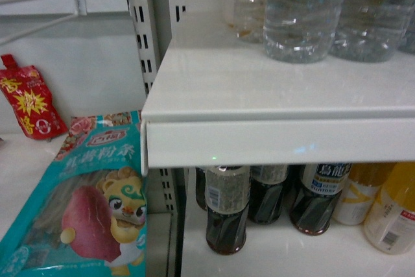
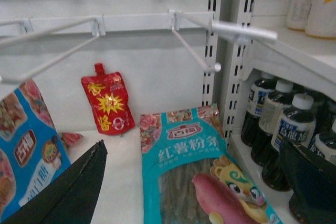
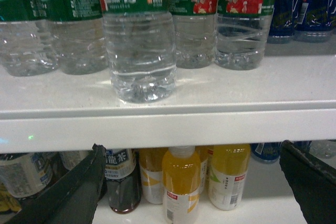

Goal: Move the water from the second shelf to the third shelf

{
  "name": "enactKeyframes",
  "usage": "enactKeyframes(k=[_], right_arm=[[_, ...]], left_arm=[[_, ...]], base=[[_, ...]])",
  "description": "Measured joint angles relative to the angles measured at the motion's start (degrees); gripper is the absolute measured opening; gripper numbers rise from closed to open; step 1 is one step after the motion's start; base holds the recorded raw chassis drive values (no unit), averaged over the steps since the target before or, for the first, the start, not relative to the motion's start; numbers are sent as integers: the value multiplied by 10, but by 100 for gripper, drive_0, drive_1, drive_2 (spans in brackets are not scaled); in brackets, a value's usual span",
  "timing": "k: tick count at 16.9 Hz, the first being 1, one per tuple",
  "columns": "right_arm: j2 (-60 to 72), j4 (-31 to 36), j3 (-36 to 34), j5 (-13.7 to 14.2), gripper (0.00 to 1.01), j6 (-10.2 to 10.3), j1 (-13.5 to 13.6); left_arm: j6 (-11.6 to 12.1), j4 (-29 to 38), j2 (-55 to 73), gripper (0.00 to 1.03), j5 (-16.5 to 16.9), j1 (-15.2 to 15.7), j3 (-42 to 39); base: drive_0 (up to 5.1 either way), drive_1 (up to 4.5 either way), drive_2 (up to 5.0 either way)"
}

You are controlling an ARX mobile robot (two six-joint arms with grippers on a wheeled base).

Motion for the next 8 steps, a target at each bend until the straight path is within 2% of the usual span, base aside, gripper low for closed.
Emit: enactKeyframes(k=[8], right_arm=[[0, -1, 0, 0, 98, -1, 0]], left_arm=[[0, -2, 0, 98, -1, 0, 0]], base=[[0, 0, 0]])
